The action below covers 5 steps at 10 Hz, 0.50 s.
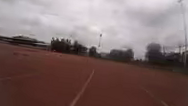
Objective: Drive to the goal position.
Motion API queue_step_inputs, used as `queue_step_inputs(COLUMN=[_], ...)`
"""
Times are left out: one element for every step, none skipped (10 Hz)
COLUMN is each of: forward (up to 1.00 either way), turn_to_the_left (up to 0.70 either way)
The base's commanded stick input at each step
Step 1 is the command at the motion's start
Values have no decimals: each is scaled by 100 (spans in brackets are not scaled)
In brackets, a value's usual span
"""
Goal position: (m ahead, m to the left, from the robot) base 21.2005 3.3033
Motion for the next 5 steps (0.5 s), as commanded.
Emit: queue_step_inputs(forward=[70, 70, 70, 70, 70], turn_to_the_left=[0, 0, 0, 0, 0])
